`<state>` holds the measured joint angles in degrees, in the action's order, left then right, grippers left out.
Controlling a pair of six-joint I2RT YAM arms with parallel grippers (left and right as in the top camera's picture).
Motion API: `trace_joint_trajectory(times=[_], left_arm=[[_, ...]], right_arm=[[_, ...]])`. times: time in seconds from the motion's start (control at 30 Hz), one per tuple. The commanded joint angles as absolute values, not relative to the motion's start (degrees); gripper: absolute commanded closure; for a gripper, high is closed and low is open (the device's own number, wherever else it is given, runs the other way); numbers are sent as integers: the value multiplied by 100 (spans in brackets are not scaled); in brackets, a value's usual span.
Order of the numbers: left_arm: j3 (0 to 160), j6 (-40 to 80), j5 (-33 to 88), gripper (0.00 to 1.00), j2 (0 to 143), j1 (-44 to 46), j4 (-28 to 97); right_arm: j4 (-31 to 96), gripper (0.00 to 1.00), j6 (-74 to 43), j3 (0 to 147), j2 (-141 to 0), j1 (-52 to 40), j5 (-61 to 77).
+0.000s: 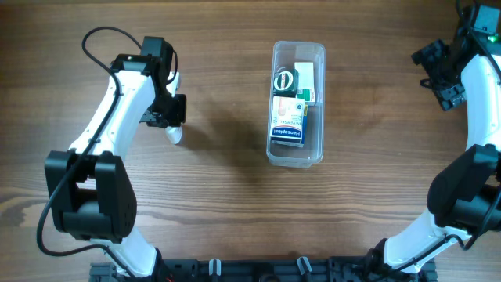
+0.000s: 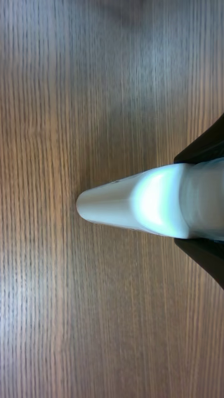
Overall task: Pack container
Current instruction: 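Lower the left gripper and grasp the clear bottle, then carry the bottle over the container and lower it in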
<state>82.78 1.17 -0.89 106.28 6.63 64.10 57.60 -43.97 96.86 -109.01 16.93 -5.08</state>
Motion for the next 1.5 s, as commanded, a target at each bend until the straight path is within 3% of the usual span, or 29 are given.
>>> trace_joint_trajectory(times=[0.0, 0.27, 0.5, 1.1, 1.47], left_arm=[[8764, 215, 362, 72, 10569, 659, 6416], [9994, 248, 987, 69, 10230, 921, 6901], [10547, 816, 1092, 69, 9904, 1787, 6648], [10560, 1874, 1085, 68, 9891, 4014, 5649], [10560, 2305, 1087, 67, 10676, 4353, 5607]], right_arm=[[5745, 0, -4512, 9666, -10965, 1680, -504], [5745, 0, -4510, 9666, -10965, 1680, -504], [5745, 0, -4512, 9666, -10965, 1680, -504], [5745, 0, -4512, 9666, -10965, 1680, -504], [5743, 0, -4512, 9666, -10965, 1680, -504]])
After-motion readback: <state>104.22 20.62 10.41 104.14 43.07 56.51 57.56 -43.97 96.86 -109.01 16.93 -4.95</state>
